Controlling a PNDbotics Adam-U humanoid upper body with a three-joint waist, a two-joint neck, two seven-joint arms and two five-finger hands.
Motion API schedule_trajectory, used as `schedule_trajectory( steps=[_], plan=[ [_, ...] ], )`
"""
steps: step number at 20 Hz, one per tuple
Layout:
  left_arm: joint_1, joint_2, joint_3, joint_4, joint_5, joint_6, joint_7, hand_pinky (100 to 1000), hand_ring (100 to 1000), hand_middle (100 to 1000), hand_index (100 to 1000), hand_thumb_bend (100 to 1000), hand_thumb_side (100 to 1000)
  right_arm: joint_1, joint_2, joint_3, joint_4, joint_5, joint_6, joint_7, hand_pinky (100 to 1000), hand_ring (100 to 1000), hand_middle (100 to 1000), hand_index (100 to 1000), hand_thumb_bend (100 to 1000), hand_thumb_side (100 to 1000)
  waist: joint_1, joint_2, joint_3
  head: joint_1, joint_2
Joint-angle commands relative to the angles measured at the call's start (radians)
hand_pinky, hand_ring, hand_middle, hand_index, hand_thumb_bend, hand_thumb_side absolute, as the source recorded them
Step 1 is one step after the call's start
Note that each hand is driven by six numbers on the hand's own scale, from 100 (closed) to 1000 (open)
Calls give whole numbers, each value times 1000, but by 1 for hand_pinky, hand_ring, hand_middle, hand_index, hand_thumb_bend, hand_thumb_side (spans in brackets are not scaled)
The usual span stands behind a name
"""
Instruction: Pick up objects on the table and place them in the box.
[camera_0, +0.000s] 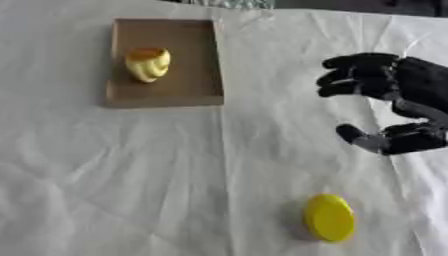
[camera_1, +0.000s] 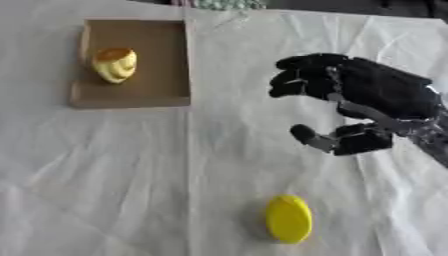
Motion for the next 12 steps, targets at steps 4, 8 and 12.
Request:
schedule_trajectory(
  steps=[4,8,12],
  plan=[
    [9,33,9,-16,-9,8,0,859,798,762,852,212,547,54,-20,30,-16,47,-71,6,896,968,820,905,100,270,6,-36,-13,19,24],
    [17,36,11,-16,-12,10,2,860,798,762,851,207,552,75,-14,35,-16,48,-85,22,903,976,823,913,100,298,6,-41,-21,27,34],
    [36,43,10,-16,-17,17,-1,860,799,768,852,205,553,116,-10,35,-16,41,-107,24,907,982,826,924,100,402,4,-55,-42,44,54]
  ],
)
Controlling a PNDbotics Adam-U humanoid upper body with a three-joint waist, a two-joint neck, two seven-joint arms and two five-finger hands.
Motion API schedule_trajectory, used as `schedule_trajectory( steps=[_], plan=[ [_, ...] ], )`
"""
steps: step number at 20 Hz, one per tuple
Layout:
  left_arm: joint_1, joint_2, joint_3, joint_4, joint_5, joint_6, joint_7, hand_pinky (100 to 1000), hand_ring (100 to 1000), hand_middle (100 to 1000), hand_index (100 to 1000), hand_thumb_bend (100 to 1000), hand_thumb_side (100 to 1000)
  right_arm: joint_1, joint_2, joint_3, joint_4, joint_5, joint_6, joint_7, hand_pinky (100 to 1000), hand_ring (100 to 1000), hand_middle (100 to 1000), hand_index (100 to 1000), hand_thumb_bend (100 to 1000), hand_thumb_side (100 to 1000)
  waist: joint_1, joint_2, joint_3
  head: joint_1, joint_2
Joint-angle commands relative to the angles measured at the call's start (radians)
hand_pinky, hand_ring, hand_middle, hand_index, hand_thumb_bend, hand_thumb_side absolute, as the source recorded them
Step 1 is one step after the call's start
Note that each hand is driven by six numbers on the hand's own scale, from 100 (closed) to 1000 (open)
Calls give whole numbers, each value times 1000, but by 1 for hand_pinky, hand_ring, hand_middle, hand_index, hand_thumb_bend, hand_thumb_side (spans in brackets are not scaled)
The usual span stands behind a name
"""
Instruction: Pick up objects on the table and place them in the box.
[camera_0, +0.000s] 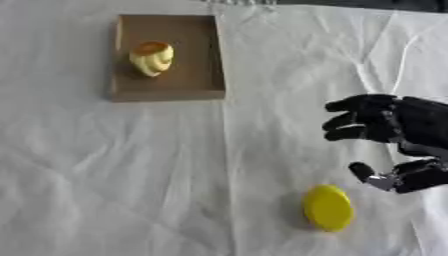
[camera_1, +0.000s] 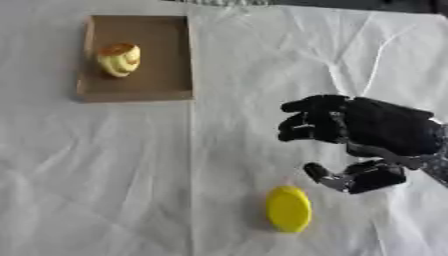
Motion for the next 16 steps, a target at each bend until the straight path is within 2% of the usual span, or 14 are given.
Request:
schedule_trajectory(
  steps=[1,4,7,9,10,11,12,13,14,16],
  plan=[
    [3,33,11,-16,-6,7,0,860,799,768,852,205,554,12,-21,-7,-16,-3,-26,-1,909,984,828,927,100,436,2,-29,-8,12,19],
    [11,35,11,-16,-7,9,2,861,799,771,852,202,556,31,-24,2,-16,0,-61,10,920,998,836,946,100,590,2,-37,-19,18,29],
    [16,34,10,-16,-7,11,-1,861,799,772,852,200,557,43,-23,17,-16,9,-92,38,931,1000,836,957,100,635,3,-42,-23,20,33],
    [18,33,10,-16,-7,11,-2,861,799,772,852,199,558,49,-22,23,-16,9,-103,57,943,1000,834,957,100,627,3,-42,-23,21,32],
    [20,33,10,-16,-7,10,-3,861,799,772,852,198,559,52,-22,25,-16,10,-108,68,949,1000,838,963,100,553,3,-42,-23,21,33],
    [21,33,10,-16,-7,11,-3,861,799,772,852,198,559,54,-22,27,-16,12,-114,83,951,1000,839,968,100,522,3,-42,-23,21,34],
    [21,32,10,-16,-6,11,-4,861,800,772,853,197,561,56,-21,30,-16,13,-119,99,956,1000,840,975,100,409,3,-41,-23,21,35],
    [20,31,10,-16,-6,11,-5,862,800,772,853,197,561,57,-22,36,-16,12,-123,118,961,1000,840,978,100,338,3,-41,-23,21,36],
    [19,31,9,-16,-5,11,-6,862,801,773,853,197,563,57,-22,41,-16,7,-126,137,962,1000,840,981,130,266,2,-40,-23,21,37],
    [18,29,7,-16,-2,12,-9,862,805,773,853,196,563,53,-21,47,-16,-7,-126,167,962,1000,840,983,205,185,2,-40,-23,21,37]
  ],
)
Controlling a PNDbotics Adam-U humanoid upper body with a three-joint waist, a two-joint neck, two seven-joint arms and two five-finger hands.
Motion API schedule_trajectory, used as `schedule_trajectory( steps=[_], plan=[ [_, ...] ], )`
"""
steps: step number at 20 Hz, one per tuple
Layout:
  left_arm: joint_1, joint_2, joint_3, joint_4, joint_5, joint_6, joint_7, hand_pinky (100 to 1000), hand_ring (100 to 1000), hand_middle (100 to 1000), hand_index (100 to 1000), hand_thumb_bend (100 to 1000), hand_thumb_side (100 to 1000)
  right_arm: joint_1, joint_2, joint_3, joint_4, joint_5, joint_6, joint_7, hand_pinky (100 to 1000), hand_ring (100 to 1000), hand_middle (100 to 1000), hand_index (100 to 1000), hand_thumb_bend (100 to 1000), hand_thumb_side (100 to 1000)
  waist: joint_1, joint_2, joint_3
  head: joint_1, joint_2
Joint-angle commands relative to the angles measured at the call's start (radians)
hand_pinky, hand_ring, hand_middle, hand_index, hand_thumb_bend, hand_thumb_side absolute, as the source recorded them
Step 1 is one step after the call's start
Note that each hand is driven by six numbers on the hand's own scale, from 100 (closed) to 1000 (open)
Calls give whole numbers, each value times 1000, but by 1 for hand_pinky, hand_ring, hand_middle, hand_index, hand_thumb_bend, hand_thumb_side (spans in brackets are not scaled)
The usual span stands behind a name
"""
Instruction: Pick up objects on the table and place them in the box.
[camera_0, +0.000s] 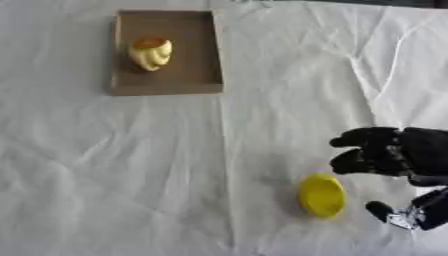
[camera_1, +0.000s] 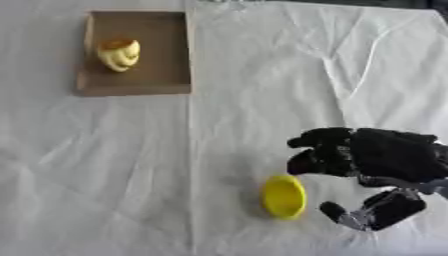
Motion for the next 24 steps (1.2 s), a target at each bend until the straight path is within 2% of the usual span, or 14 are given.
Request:
schedule_trajectory(
  steps=[1,8,12,18,24],
  plan=[
    [-8,25,6,-16,4,2,-6,862,807,773,853,196,563,-9,-21,-1,-16,-19,4,44,963,1000,841,984,236,157,3,-19,-1,0,5],
    [-11,19,5,-16,9,4,-12,862,813,772,853,190,566,-25,-14,10,-16,-33,55,95,969,1000,843,993,263,163,2,-15,3,-6,0],
    [-14,13,4,-16,11,5,-16,863,814,773,852,184,570,-37,-1,15,-16,-36,82,94,968,1000,842,996,225,183,3,-10,5,-8,-3],
    [-18,10,3,-16,11,9,-19,863,815,774,852,185,570,-55,9,26,-16,-51,76,89,969,1000,836,998,204,185,1,-6,5,-9,-2],
    [-22,5,1,-16,15,10,-24,864,816,774,852,181,573,-66,20,43,-16,-57,93,124,972,1000,834,999,165,236,2,-3,9,-15,-6]
  ],
)
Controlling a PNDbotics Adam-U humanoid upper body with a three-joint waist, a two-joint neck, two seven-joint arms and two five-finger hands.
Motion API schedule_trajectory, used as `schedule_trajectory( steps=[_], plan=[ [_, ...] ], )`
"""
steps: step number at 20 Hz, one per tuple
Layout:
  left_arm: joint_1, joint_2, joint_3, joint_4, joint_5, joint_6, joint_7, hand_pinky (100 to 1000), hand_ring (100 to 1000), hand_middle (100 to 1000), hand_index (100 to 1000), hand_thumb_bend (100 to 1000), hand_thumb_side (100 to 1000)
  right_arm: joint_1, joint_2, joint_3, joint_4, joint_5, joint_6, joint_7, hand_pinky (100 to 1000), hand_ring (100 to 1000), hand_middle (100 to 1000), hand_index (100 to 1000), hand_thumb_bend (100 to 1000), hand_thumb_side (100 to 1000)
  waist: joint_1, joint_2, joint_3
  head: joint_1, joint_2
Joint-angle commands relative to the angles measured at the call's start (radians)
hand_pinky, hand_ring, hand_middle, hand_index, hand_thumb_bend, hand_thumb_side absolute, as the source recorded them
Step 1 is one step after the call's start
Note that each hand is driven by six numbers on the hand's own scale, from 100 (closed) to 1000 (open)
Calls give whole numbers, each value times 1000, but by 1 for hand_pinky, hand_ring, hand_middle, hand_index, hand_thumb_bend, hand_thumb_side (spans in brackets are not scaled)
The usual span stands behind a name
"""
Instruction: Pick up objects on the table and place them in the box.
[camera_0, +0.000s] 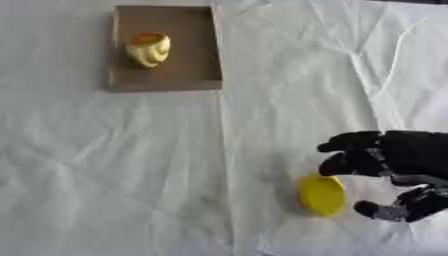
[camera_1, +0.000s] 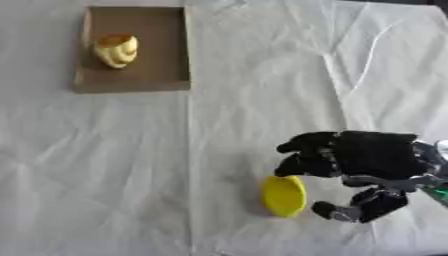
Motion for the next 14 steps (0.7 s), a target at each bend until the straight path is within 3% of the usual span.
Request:
schedule_trajectory(
  steps=[1,14],
  plan=[
    [-14,8,2,-16,5,-1,-6,864,816,774,852,181,574,-11,-13,0,-16,-9,11,21,973,1000,834,1000,157,245,5,-15,2,-7,-6],
    [-18,-7,0,-16,13,3,-15,865,819,774,851,170,584,-40,19,20,-16,-3,70,89,972,1000,835,1000,182,245,5,-6,12,-15,-16]
  ],
)
